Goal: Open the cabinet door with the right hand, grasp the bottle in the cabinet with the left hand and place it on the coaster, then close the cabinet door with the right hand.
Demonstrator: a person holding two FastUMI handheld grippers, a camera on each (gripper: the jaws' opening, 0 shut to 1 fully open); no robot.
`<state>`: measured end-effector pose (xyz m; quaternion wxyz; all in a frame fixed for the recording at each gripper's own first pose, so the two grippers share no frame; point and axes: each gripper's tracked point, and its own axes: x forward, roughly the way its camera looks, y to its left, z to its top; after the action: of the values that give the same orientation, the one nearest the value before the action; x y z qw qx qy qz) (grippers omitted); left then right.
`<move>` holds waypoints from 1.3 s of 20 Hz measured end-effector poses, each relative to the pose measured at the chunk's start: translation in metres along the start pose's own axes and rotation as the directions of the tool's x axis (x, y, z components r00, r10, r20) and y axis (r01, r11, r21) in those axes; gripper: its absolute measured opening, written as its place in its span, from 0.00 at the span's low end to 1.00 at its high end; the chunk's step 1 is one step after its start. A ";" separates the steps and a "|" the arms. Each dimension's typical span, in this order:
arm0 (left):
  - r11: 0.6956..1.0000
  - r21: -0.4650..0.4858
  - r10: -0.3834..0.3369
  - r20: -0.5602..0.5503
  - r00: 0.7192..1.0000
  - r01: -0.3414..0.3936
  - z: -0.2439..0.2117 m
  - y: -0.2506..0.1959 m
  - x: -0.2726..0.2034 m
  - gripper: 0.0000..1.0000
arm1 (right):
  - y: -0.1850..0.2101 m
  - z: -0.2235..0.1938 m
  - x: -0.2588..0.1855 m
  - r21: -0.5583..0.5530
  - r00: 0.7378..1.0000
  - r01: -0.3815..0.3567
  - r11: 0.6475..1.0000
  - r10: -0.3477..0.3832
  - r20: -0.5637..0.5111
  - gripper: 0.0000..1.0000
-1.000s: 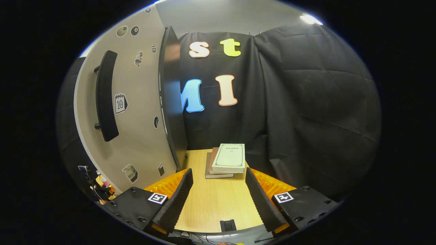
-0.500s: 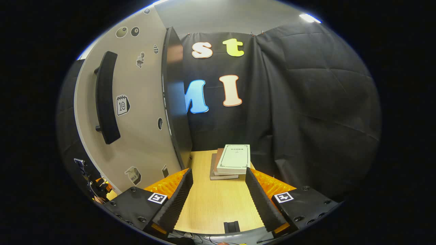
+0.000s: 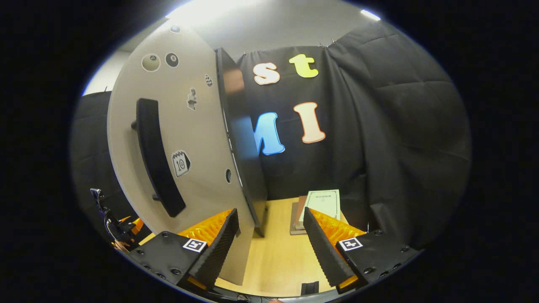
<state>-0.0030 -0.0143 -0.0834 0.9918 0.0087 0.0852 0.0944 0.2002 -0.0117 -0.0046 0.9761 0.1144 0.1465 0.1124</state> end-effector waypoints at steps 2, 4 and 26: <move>1.000 0.004 -0.019 0.016 1.000 0.019 0.023 -0.002 -0.006 0.77 | 0.016 0.010 0.002 0.006 0.999 -0.042 0.999 0.042 0.019 0.98; 0.999 0.018 -0.033 0.039 0.999 0.032 0.043 -0.004 -0.009 0.77 | 0.027 0.017 0.004 -0.007 0.997 -0.069 0.998 0.069 0.029 0.98; 0.966 0.012 -0.257 0.099 0.961 0.257 0.084 -0.011 0.050 0.77 | 0.131 0.027 0.028 -0.194 0.990 -0.088 0.977 0.108 0.094 0.96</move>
<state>0.0622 -0.0161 -0.0090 0.9987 0.0018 0.0359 -0.0357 0.2110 0.1141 0.0467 0.9821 0.0337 0.0784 0.1678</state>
